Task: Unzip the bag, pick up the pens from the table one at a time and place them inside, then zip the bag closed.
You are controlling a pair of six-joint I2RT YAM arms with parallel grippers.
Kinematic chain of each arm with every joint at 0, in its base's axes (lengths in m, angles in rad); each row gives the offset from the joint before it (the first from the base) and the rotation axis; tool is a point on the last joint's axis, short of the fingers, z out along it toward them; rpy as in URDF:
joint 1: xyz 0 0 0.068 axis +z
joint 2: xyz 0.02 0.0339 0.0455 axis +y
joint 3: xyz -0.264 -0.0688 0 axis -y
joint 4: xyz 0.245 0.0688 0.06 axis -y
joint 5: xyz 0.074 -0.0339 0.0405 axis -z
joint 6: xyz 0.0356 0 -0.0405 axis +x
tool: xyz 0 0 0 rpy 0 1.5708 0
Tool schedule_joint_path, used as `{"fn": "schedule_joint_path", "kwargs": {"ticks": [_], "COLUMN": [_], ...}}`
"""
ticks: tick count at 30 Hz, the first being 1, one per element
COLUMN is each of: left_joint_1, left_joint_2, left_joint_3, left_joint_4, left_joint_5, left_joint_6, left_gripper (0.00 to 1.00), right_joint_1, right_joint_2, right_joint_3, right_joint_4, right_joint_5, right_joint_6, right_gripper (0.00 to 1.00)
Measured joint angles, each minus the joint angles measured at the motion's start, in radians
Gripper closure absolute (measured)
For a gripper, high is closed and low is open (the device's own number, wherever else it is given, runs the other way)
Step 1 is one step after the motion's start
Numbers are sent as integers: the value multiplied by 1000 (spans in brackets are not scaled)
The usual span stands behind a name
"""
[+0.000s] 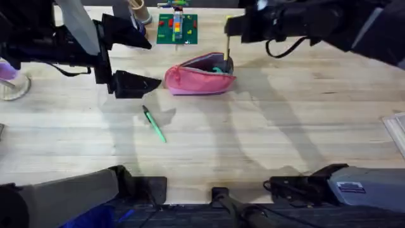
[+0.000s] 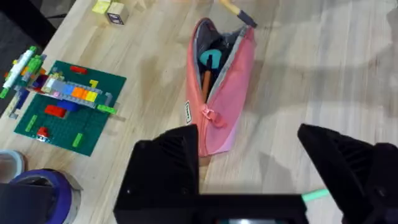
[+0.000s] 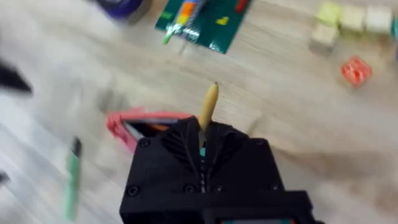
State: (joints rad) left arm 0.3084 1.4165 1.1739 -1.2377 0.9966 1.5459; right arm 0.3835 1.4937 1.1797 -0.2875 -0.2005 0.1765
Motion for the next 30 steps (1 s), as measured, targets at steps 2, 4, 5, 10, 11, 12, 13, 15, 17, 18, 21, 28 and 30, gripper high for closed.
{"fn": "schedule_joint_path", "kwargs": {"ticks": [2,4,5,10,11,12,13,15,17,18,21,28,30], "left_joint_1": [0,0,0,0,0,0,0,0,0,0,0,0,0], "left_joint_2": [0,0,0,0,0,0,0,0,0,0,0,0,0], "left_joint_3": [0,0,0,0,0,0,0,0,0,0,0,0,0], "left_joint_4": [0,0,0,0,0,0,0,0,0,0,0,0,0], "left_joint_5": [0,0,0,0,-1,-2,-2,-2,-2,-2,-2,-2,-2], "left_joint_6": [0,0,0,0,0,0,0,0,0,0,0,0,0], "left_gripper": [8,7,7,7,7,7,7,7,7,7,7,7,7], "right_joint_1": [28,52,62,103,108,115,120,134,153,164,191,205,205], "right_joint_2": [0,0,0,6,12,22,32,59,83,93,116,195,220], "right_joint_3": [0,0,0,0,0,0,0,0,0,0,0,0,0], "right_joint_4": [-3,-4,-4,-3,-3,-4,-4,-5,-5,-5,-4,8,20], "right_joint_5": [-1,-2,-2,-2,-2,-2,-2,-2,-2,-2,-2,0,2], "right_joint_6": [-137,-285,-355,-688,-739,-790,-828,-913,-991,-1027,-1122,-1232,-1243], "right_gripper": [968,968,968,968,968,968,968,968,968,968,968,968,969]}}
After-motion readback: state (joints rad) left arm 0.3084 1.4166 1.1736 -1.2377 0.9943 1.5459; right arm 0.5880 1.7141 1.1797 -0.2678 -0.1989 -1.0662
